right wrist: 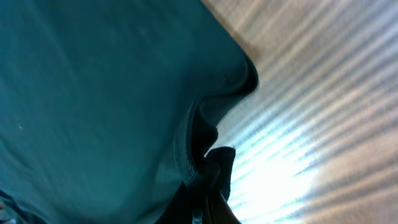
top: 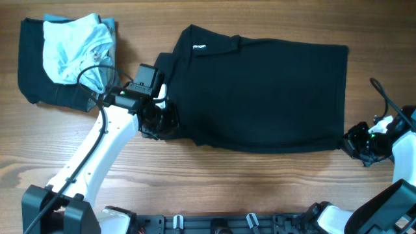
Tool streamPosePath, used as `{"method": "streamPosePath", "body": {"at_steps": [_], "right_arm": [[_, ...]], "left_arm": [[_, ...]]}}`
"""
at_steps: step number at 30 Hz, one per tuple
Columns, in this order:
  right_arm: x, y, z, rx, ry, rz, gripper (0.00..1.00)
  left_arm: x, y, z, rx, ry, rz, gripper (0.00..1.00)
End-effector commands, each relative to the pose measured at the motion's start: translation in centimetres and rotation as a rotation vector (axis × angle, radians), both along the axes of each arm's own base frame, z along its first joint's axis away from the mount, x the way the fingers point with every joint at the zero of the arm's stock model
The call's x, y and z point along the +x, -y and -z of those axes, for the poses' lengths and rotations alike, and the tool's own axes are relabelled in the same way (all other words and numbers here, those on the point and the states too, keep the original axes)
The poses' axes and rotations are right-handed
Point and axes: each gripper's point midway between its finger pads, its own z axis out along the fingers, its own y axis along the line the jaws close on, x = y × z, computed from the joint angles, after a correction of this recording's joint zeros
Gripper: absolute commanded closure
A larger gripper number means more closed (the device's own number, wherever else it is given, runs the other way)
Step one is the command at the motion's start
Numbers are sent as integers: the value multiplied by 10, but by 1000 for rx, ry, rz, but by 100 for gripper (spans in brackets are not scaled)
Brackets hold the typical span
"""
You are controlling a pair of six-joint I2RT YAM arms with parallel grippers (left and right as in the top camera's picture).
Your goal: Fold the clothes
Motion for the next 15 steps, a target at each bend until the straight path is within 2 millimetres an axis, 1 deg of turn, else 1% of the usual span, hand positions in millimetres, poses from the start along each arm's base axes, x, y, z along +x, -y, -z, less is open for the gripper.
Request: {"method": "streamPosePath", "body": {"at_steps": [1, 5, 8, 12, 15], "right_arm": [[19, 4, -12, 0, 90, 19, 96], [28, 11, -14, -15, 119, 57, 96], [34, 15, -16, -19, 138, 90, 96], [51, 19, -23, -24, 225, 81, 96], [60, 21, -28, -37, 268, 72, 96]], "left_arm": [[21, -6, -5, 36, 96, -5, 96], [36, -10, -8, 63, 164, -19, 96], [52, -8, -14, 57, 232, -27, 96], [71, -3, -23, 38, 326, -12, 96], [81, -5, -27, 52, 372, -22, 96]]}}
